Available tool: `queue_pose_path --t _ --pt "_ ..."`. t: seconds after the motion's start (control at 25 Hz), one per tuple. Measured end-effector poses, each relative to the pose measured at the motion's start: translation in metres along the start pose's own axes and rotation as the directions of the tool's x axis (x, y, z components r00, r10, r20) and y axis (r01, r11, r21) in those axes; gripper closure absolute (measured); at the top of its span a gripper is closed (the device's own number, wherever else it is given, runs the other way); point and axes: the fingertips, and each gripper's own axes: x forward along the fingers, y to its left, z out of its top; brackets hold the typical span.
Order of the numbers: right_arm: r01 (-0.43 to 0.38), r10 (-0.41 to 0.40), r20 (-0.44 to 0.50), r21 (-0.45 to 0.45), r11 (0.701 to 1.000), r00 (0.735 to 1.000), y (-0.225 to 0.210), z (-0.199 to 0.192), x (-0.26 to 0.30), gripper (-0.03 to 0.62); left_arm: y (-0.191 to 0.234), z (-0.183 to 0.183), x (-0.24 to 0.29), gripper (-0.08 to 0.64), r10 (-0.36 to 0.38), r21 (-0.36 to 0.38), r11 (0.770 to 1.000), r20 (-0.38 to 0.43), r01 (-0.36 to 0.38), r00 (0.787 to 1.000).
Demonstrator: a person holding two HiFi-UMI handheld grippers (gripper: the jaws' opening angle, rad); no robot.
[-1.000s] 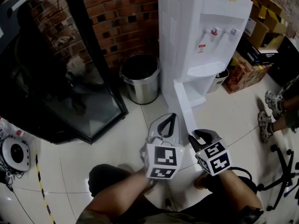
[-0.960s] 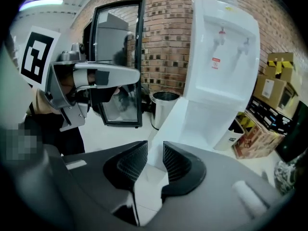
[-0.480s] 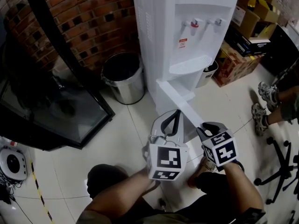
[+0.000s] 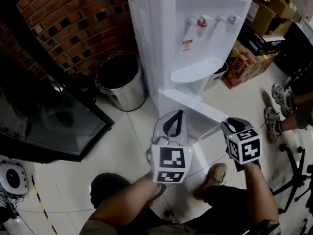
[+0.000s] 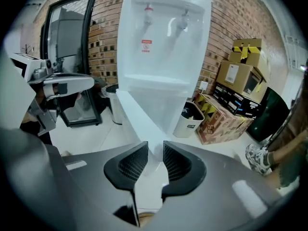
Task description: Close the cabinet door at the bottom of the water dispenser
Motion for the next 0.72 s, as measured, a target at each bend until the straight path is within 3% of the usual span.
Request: queue_pose_path --t 0.32,0.72 --pt "0.026 -0.027 0.042 0.030 0.999 0.999 -0.030 0.015 0.018 0.500 -0.010 -0.010 0.026 0.560 -0.009 0.023 1.000 -0.013 0.009 1.000" --pt "0.104 -0.110 0.087 0.064 0.992 0.990 -0.068 0.037 0.045 0.512 0.014 -0.012 0.042 0.560 0.056 0.010 0.998 -0.021 -0.055 0.998"
